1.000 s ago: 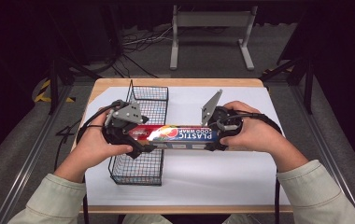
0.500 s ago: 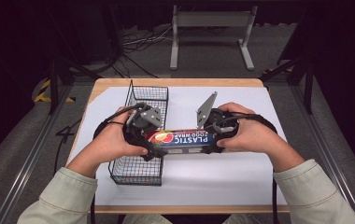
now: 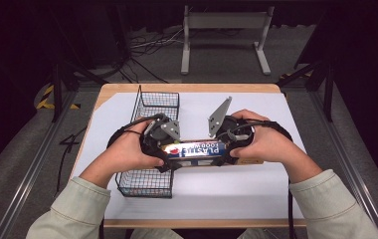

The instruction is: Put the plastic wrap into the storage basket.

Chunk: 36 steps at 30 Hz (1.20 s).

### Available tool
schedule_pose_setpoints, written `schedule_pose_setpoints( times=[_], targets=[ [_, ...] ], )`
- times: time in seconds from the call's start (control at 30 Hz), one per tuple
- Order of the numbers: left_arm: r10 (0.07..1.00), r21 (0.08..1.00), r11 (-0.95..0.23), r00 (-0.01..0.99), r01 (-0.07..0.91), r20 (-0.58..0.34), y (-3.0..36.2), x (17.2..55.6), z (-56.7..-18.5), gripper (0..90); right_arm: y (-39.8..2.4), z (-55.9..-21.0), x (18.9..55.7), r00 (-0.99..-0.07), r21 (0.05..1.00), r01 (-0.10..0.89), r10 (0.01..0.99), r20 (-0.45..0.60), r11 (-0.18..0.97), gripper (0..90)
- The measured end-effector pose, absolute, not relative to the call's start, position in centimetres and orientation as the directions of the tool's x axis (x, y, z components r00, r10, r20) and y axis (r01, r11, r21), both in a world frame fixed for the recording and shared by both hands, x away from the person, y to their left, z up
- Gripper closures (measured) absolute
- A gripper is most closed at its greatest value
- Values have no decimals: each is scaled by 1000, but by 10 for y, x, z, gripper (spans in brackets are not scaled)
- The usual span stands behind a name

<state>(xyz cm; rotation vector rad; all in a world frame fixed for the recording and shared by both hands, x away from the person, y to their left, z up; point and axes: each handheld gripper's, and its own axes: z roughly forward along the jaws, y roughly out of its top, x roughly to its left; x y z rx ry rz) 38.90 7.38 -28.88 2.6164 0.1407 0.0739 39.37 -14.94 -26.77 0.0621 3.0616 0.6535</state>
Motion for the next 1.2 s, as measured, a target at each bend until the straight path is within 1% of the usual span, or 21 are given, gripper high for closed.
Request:
schedule_pose_setpoints(
  times=[0.03,0.13,0.2,0.23,0.27,0.3,0.37,0.43,0.6,0.7,0.8,0.9,0.97,1.07,1.1,1.2],
  targets=[
    [107,500,-862,994,82,21,74,389,-289,266,-149,-268,393,-999,410,36,39,1,911,402],
    [90,497,-865,996,73,11,71,389,-290,295,-149,-268,394,-999,413,31,33,3,910,402],
    [62,498,-865,998,56,-4,69,389,-291,320,-148,-268,394,-1000,411,31,28,13,911,402],
    [41,495,-868,999,42,-12,67,389,-292,348,-147,-269,394,-1000,410,22,19,12,912,402],
    [44,490,-870,999,51,-26,66,389,-293,378,-147,-269,393,-1000,403,16,14,8,915,402],
    [44,490,-870,999,51,-26,66,389,-293,389,-147,-269,393,-1000,403,16,14,8,915,402],
    [36,494,-868,999,51,-39,66,389,-293,394,-148,-271,393,-1000,402,8,6,6,916,402],
    [52,484,-872,997,71,-52,65,387,-291,401,-149,-270,393,-1000,408,7,1,14,913,403],
    [67,473,-877,997,82,-50,62,385,-289,414,-151,-271,394,-1000,419,-14,-21,10,908,400],
    [69,482,-873,997,76,-32,62,384,-289,416,-153,-270,393,-999,422,-35,-32,-14,906,394],
    [96,475,-873,994,108,-50,61,385,-289,417,-154,-271,395,-999,430,-50,-39,-36,901,375],
    [115,469,-875,993,120,-40,62,387,-287,417,-159,-268,397,-999,490,-27,-3,-51,871,336],
    [153,465,-872,987,157,-45,63,387,-286,417,-164,-263,399,-996,530,-32,15,-83,848,299],
    [201,454,-867,978,206,-59,66,388,-285,415,-171,-256,400,-993,577,-17,55,-107,817,283],
    [224,454,-861,972,231,-69,68,388,-285,415,-174,-253,401,-989,601,1,90,-117,799,259],
    [282,442,-851,957,284,-73,76,391,-283,415,-185,-241,403,-972,670,19,171,-162,742,232]
  ],
)
